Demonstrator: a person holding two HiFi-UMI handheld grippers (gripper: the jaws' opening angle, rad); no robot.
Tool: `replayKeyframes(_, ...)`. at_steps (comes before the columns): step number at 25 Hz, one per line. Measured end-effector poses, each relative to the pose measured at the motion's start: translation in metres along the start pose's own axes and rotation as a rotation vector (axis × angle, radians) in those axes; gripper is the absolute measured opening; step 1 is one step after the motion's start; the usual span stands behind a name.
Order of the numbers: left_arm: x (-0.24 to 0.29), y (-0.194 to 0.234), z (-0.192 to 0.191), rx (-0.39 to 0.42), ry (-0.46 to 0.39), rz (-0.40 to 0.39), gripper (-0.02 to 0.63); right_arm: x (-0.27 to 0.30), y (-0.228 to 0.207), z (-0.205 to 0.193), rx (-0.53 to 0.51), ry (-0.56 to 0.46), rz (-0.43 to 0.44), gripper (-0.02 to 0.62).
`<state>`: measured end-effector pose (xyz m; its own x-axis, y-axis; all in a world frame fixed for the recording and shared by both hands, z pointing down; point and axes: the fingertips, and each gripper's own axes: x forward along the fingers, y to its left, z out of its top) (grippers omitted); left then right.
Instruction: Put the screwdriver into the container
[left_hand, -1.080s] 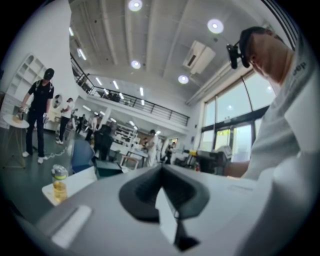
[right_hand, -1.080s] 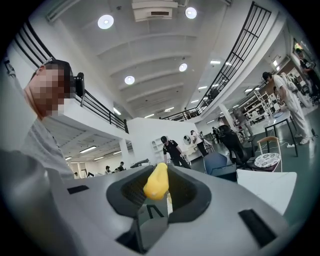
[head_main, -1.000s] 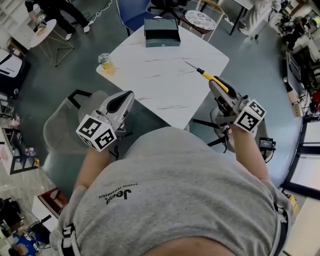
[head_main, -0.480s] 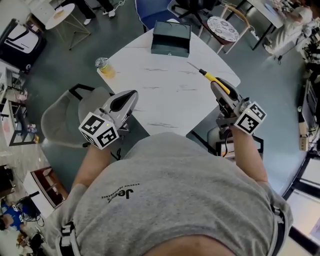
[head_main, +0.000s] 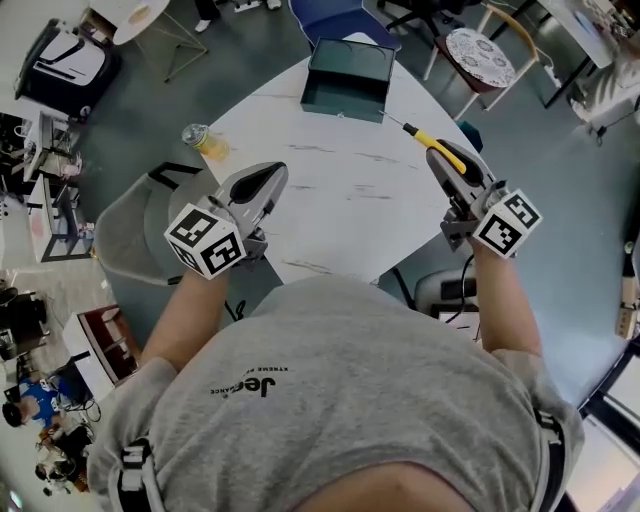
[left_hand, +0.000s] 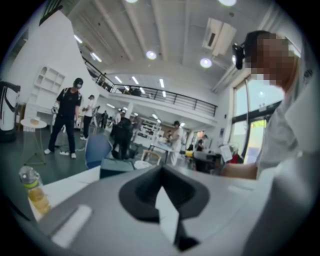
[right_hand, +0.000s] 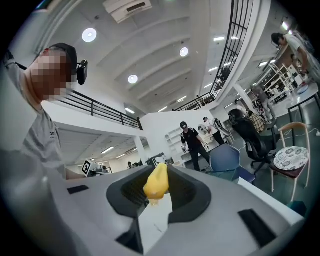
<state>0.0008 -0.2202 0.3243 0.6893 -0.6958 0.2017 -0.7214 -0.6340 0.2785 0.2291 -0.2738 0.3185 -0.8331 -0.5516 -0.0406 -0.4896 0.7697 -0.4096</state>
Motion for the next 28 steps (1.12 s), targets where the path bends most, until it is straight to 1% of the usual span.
replayKeyframes(3,0.018,0.015,0.005,0.009,0.012,0.017,0.003,0.014,-0.024,0.003,-0.021,0.009,0.004,0.086)
replayKeyframes(6,0.036,0.037,0.001,0.008,0.026,0.021,0.003,0.033,-0.048,0.005,-0.052,0.028,0.002,0.086)
replayKeyframes(8,0.048,0.058,-0.003,0.013,0.032,0.007,0.003,0.05,-0.063,0.005,-0.076,0.042,-0.005,0.086)
replayKeyframes(10,0.062,0.082,-0.009,0.016,0.035,-0.023,0.003,0.07,-0.079,0.001,-0.112,0.066,-0.02,0.086)
replayKeyframes(12,0.075,0.106,-0.021,0.006,0.042,-0.049,0.003,0.092,-0.095,-0.009,-0.141,0.107,-0.039,0.086)
replayKeyframes(17,0.114,0.156,-0.038,-0.007,0.041,-0.094,0.003,0.153,-0.135,-0.038,-0.142,0.208,-0.052,0.086)
replayKeyframes(21,0.137,0.181,-0.044,-0.024,0.017,-0.123,0.003,0.193,-0.165,-0.074,-0.158,0.291,-0.034,0.086)
replayKeyframes(25,0.148,0.206,-0.053,-0.043,0.016,-0.128,0.003,0.226,-0.182,-0.109,-0.157,0.369,-0.004,0.086)
replayKeyframes(28,0.152,0.214,-0.063,-0.035,0.019,-0.131,0.003,0.243,-0.191,-0.132,-0.168,0.424,0.018,0.086)
